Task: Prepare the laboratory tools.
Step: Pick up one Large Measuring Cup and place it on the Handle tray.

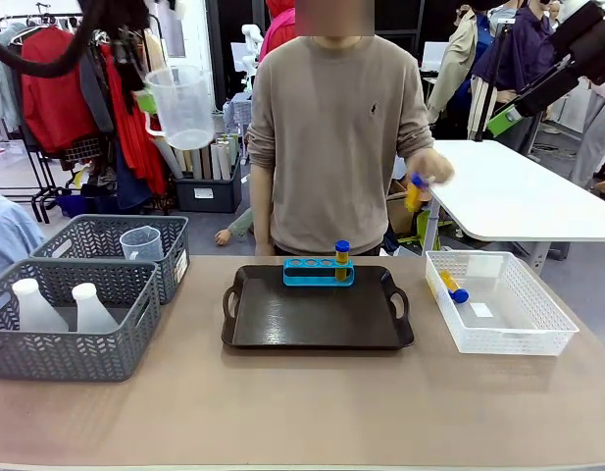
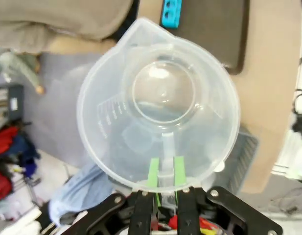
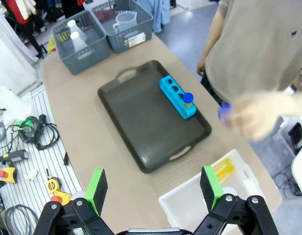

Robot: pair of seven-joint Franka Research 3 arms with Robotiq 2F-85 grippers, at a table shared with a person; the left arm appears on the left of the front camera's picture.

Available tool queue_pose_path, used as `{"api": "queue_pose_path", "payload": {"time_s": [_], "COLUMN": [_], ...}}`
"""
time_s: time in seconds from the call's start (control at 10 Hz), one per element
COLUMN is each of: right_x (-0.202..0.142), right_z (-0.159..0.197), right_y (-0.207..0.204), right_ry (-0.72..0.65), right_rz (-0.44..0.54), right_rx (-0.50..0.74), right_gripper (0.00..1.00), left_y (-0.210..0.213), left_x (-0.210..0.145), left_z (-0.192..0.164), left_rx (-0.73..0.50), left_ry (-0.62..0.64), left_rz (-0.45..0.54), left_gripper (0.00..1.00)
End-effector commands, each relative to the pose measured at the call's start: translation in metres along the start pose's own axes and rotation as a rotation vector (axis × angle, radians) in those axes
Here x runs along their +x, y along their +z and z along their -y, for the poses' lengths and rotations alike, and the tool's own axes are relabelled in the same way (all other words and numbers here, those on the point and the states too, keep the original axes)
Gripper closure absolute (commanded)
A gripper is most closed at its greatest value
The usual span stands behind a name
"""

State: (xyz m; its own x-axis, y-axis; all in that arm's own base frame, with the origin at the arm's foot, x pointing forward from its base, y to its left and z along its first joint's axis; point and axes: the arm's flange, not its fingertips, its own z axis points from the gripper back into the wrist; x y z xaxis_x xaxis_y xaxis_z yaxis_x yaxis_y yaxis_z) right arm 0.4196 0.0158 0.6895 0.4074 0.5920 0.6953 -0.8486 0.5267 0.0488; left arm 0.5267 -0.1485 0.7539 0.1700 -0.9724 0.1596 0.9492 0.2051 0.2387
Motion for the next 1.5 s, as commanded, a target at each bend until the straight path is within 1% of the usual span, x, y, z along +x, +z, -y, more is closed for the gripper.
{"api": "queue_pose_path", "payload": {"time_s": [0.0, 0.4, 0.5, 0.6, 0.7, 0.8, 1.2, 1.3, 1.4], "right_x": [0.001, 0.001, 0.001, 0.001, 0.001, 0.001, 0.001, 0.001, 0.001], "right_z": [0.0, 0.0, 0.0, 0.0, 0.0, 0.0, 0.0, 0.0, 0.0], "right_y": [0.001, 0.001, 0.001, 0.001, 0.001, 0.001, 0.001, 0.001, 0.001], "right_ry": [0.003, 0.003, 0.003, 0.003, 0.003, 0.003, 0.003, 0.003, 0.003], "right_rz": [0.005, 0.005, 0.005, 0.005, 0.005, 0.005, 0.005, 0.005, 0.005], "right_rx": [0.003, 0.003, 0.003, 0.003, 0.003, 0.003, 0.003, 0.003, 0.003], "right_gripper": [0.0, 0.0, 0.0, 0.0, 0.0, 0.0, 0.0, 0.0, 0.0], "left_y": [-0.015, -0.083, -0.092, -0.099, -0.105, -0.102, -0.102, -0.107, -0.108], "left_x": [0.027, 0.103, 0.113, 0.121, 0.125, 0.129, 0.129, 0.131, 0.126], "left_z": [-0.006, 0.024, 0.03, 0.033, 0.031, 0.034, 0.034, 0.034, 0.036], "left_rx": [-0.017, -0.012, -0.021, -0.025, -0.047, -0.039, -0.039, -0.045, -0.068], "left_ry": [-0.115, -0.29, -0.314, -0.306, -0.252, -0.295, -0.295, -0.292, -0.323], "left_rz": [-0.015, -0.007, -0.012, -0.011, -0.001, -0.003, -0.003, -0.003, 0.047], "left_gripper": [1.0, 1.0, 1.0, 1.0, 1.0, 1.0, 1.0, 1.0, 1.0]}}
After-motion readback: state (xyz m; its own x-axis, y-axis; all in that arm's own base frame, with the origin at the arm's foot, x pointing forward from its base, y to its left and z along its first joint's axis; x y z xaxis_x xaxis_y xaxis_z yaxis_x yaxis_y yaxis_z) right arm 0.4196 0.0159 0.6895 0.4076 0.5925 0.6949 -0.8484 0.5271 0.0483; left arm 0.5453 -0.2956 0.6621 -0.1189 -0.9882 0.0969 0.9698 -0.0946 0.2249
